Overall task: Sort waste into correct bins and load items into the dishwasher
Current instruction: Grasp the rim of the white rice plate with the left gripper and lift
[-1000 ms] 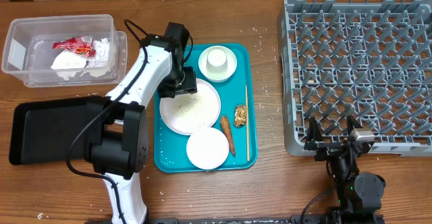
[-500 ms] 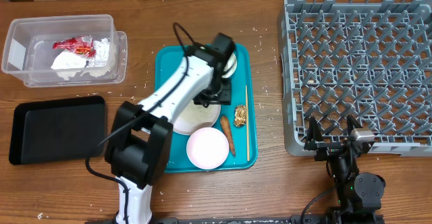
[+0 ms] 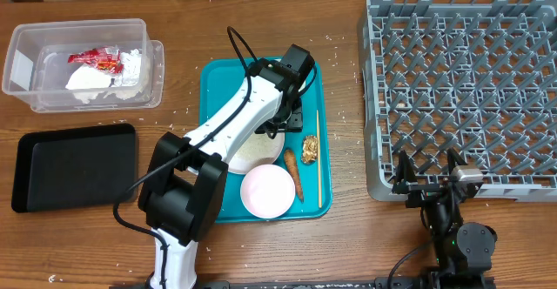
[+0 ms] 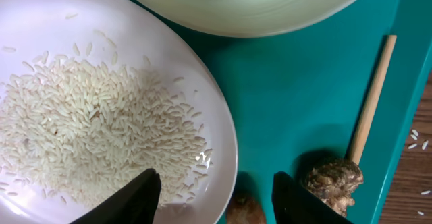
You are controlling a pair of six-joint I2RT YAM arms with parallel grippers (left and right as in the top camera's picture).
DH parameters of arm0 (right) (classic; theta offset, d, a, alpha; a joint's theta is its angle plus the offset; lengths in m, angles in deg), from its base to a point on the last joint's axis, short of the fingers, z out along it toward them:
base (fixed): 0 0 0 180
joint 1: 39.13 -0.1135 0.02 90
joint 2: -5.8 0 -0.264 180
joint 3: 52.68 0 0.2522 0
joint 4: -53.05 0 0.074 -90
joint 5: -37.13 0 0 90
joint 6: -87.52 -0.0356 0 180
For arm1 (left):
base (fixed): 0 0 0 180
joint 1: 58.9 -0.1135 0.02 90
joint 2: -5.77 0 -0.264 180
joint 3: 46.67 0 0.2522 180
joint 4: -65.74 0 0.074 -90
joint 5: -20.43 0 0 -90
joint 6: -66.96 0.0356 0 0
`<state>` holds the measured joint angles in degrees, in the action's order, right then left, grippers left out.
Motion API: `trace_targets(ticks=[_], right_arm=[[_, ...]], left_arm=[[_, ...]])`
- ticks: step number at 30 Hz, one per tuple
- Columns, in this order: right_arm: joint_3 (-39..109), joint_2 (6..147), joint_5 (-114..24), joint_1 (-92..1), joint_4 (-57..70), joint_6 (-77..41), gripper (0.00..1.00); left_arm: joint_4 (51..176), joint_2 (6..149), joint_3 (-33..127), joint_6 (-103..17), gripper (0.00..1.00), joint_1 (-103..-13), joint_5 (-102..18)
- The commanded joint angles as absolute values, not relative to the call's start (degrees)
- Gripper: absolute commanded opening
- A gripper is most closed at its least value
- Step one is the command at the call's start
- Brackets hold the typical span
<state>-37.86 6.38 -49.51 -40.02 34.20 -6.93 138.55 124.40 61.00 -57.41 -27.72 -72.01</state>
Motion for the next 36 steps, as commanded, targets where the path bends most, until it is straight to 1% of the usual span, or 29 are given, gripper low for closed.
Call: trace_targets(ticks=[1,8,18,20,21,23,27,36], right_arm=[[-38.45,5.97,-50.26,-40.41,34.64,-6.95,1.00],[-38.45,5.97,-50.26,-40.41,34.64,-6.93,1.00],[-38.45,5.97,-50.26,-40.41,34.64,-6.93,1.00],[-38.45,5.97,-50.26,-40.41,34.64,-6.95,1.00],[-38.45,5.97,-50.26,-40.41,34.64,-6.93,1.00],[-38.45,5.97,-50.26,-40.41,34.64,-6.95,1.00],[-38.45,5.97,-50.26,-40.41,34.64,-6.93,1.00],[-38.45,5.97,-50.26,-40.41,34.64,-6.93,1.00]], left_arm=[[138.35,126.08,61.92,-58.85,0.55,-26.14,-73.26],[138.42,127.90,61.81,-59.53,0.56,-23.59,-75.22],[138.92,128.16,61.63,-60.99,0.55,-23.50,-80.29],[138.86,128.20,61.63,-60.99,0.53,-23.50,-80.47],[138.83,128.24,61.63,-60.99,0.50,-23.48,-80.45],[138.83,128.29,61.55,-61.08,0.48,-23.48,-80.47],[138.75,128.29,60.37,-62.94,0.48,-23.15,-80.49],[135.66,128.29,55.67,-62.94,0.47,-22.89,-80.71]])
